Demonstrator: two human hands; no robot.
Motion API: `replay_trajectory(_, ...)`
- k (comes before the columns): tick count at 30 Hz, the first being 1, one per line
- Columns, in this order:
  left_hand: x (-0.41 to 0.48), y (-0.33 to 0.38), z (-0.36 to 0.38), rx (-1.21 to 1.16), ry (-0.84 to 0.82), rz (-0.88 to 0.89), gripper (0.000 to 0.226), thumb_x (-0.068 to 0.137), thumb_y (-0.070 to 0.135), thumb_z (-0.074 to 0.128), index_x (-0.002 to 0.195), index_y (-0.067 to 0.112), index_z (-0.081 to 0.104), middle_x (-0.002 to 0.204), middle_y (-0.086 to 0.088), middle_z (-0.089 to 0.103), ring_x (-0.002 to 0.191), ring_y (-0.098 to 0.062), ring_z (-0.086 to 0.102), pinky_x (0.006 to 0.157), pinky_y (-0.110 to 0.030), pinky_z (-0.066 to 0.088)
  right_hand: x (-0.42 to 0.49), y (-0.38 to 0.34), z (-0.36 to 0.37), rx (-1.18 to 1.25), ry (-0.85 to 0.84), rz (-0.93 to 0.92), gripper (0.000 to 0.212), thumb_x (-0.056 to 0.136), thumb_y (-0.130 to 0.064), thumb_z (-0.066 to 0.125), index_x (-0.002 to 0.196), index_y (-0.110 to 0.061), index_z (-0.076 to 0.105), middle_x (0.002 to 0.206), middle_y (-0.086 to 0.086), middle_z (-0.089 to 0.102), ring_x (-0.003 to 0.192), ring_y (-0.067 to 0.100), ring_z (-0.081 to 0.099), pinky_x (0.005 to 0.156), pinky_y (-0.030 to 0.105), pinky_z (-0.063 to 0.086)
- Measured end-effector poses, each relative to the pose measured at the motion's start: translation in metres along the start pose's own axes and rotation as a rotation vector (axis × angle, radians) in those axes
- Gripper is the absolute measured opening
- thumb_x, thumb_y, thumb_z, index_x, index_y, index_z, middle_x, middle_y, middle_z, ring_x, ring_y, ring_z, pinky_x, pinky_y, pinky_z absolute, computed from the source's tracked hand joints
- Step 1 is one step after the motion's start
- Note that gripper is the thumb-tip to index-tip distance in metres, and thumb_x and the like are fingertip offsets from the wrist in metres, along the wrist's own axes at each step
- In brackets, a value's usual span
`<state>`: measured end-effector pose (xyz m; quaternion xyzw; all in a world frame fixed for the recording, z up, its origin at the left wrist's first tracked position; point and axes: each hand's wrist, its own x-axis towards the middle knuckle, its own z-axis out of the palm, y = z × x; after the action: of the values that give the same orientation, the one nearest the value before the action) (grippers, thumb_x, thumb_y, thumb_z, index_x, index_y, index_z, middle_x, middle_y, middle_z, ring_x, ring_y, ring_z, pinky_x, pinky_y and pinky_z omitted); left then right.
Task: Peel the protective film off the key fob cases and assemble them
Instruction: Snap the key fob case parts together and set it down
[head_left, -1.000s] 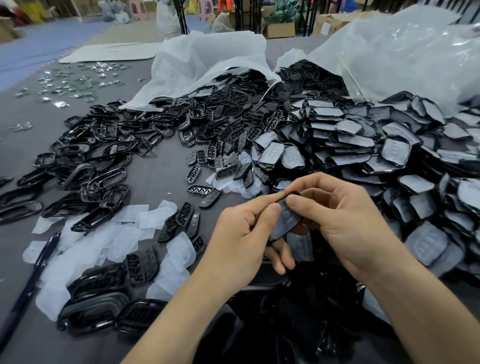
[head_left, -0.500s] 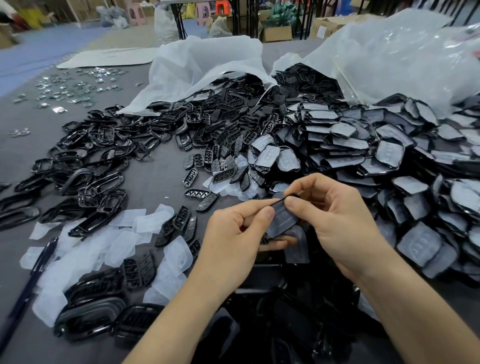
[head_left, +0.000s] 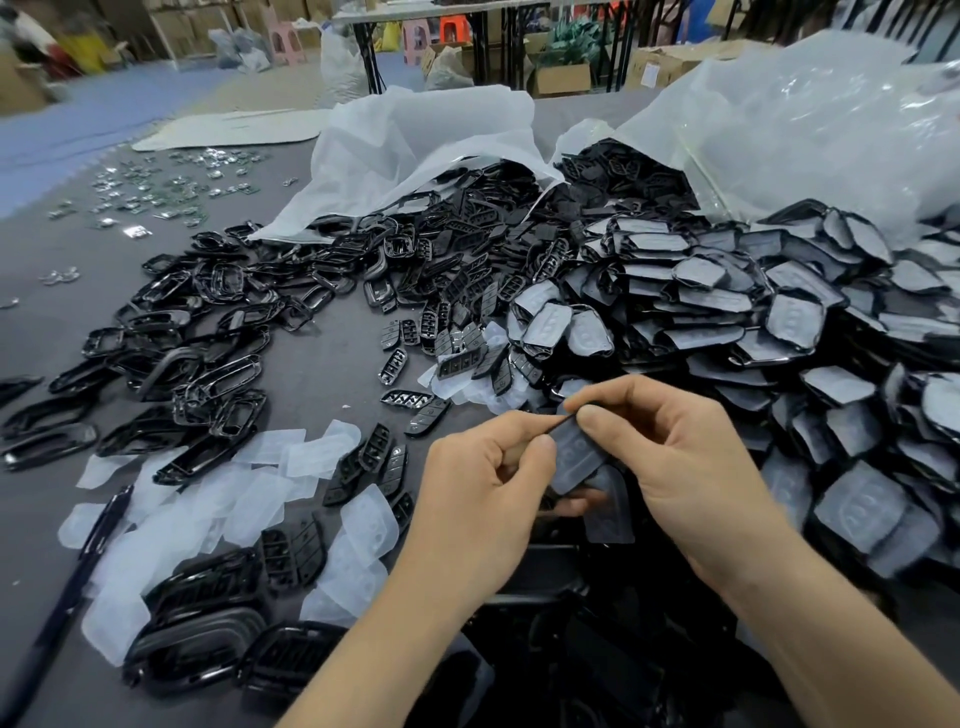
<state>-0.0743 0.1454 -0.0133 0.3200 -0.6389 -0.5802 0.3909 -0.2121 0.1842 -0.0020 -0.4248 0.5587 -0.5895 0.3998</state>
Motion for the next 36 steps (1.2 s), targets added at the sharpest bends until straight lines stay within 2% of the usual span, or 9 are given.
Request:
replay_trajectory(4, 0.0000, 0.0008, -0.0002, -0.004, -0.039, -0.015, 0.031, 0.098, 0.002, 0.045, 0.099, 0.023, 0.068, 0.076, 0.000, 0.074, 0.066, -0.022, 0.073, 0.057, -0.020, 0.056, 0.0043, 0.0008, -0.0038, -0.063, 0.035, -0.012, 0.012, 0.086, -0.008, 0.065, 0.080, -0.015, 0.072, 0.072, -0.001, 0.072, 0.066, 0.005, 0.064, 0.064, 0.014, 0.050)
replay_trajectory(7, 0.0012, -0.0004, -0.0010, 0.047, -0.035, 0.003, 0.030, 0.099, 0.007, 0.045, 0.100, 0.026, 0.068, 0.076, 0.002, 0.073, 0.064, -0.022, 0.073, 0.056, -0.022, 0.057, 0.0058, 0.0032, -0.0049, -0.075, 0.051, 0.001, 0.010, 0.085, -0.011, 0.067, 0.079, -0.015, 0.072, 0.072, 0.002, 0.072, 0.066, 0.009, 0.064, 0.065, 0.019, 0.052)
replay_trajectory(12, 0.0005, -0.0008, -0.0023, 0.044, -0.056, -0.017, 0.028, 0.101, 0.015, 0.044, 0.105, 0.026, 0.069, 0.082, -0.004, 0.074, 0.061, -0.024, 0.072, 0.054, -0.024, 0.057, 0.0047, 0.0029, -0.0033, -0.052, 0.063, -0.017, 0.008, 0.085, -0.011, 0.067, 0.079, -0.012, 0.072, 0.060, -0.002, 0.066, 0.049, 0.001, 0.054, 0.047, 0.011, 0.042)
replay_trajectory(16, 0.0006, -0.0001, -0.0002, 0.099, -0.024, 0.037, 0.024, 0.091, 0.025, 0.056, 0.100, 0.041, 0.070, 0.068, -0.005, 0.072, 0.051, -0.023, 0.069, 0.047, -0.024, 0.053, 0.0039, 0.0011, -0.0036, -0.060, 0.075, -0.043, 0.006, 0.084, -0.011, 0.067, 0.080, -0.011, 0.071, 0.056, -0.004, 0.064, 0.045, 0.001, 0.052, 0.044, 0.012, 0.040)
replay_trajectory(18, 0.0008, 0.0001, -0.0002, 0.097, -0.004, 0.069, 0.026, 0.089, 0.023, 0.057, 0.102, 0.041, 0.070, 0.066, -0.006, 0.072, 0.049, -0.023, 0.068, 0.045, -0.022, 0.051, 0.0042, 0.0002, -0.0035, -0.061, 0.086, -0.045, 0.006, 0.084, -0.012, 0.067, 0.079, -0.012, 0.071, 0.057, -0.003, 0.064, 0.045, 0.002, 0.051, 0.043, 0.013, 0.041)
replay_trajectory(20, 0.0005, -0.0004, 0.0004, 0.043, 0.008, 0.082, 0.030, 0.094, 0.012, 0.056, 0.104, 0.037, 0.070, 0.065, -0.005, 0.071, 0.049, -0.022, 0.068, 0.045, -0.021, 0.051, 0.0045, 0.0001, -0.0044, -0.058, 0.100, -0.047, 0.007, 0.085, -0.011, 0.067, 0.079, -0.012, 0.071, 0.059, -0.002, 0.065, 0.047, 0.004, 0.052, 0.044, 0.015, 0.042)
replay_trajectory(24, 0.0006, 0.0012, 0.0011, -0.066, 0.000, 0.046, 0.034, 0.096, 0.000, 0.048, 0.101, 0.026, 0.069, 0.063, -0.002, 0.070, 0.050, -0.019, 0.068, 0.050, -0.020, 0.053, 0.0045, -0.0002, -0.0046, -0.068, 0.107, -0.065, 0.008, 0.084, -0.013, 0.067, 0.078, -0.014, 0.072, 0.063, 0.001, 0.068, 0.050, 0.007, 0.056, 0.044, 0.016, 0.044)
replay_trajectory(31, 0.0027, 0.0018, 0.0000, -0.040, 0.027, -0.015, 0.029, 0.097, 0.005, 0.047, 0.100, 0.023, 0.069, 0.075, -0.004, 0.074, 0.063, -0.023, 0.073, 0.058, -0.019, 0.056, 0.0046, -0.0012, -0.0061, -0.009, 0.095, -0.039, 0.015, 0.079, -0.022, 0.068, 0.073, -0.010, 0.073, 0.059, 0.007, 0.066, 0.043, 0.011, 0.054, 0.042, 0.017, 0.043)
replay_trajectory(36, 0.0044, 0.0012, -0.0001, -0.007, 0.042, -0.023, 0.030, 0.097, 0.005, 0.048, 0.097, 0.026, 0.070, 0.080, 0.002, 0.076, 0.067, -0.023, 0.074, 0.062, -0.021, 0.058, 0.0063, -0.0032, -0.0096, 0.095, 0.016, 0.105, 0.029, 0.081, -0.032, 0.060, 0.071, -0.008, 0.074, 0.061, 0.010, 0.067, 0.048, 0.015, 0.058, 0.043, 0.019, 0.045)
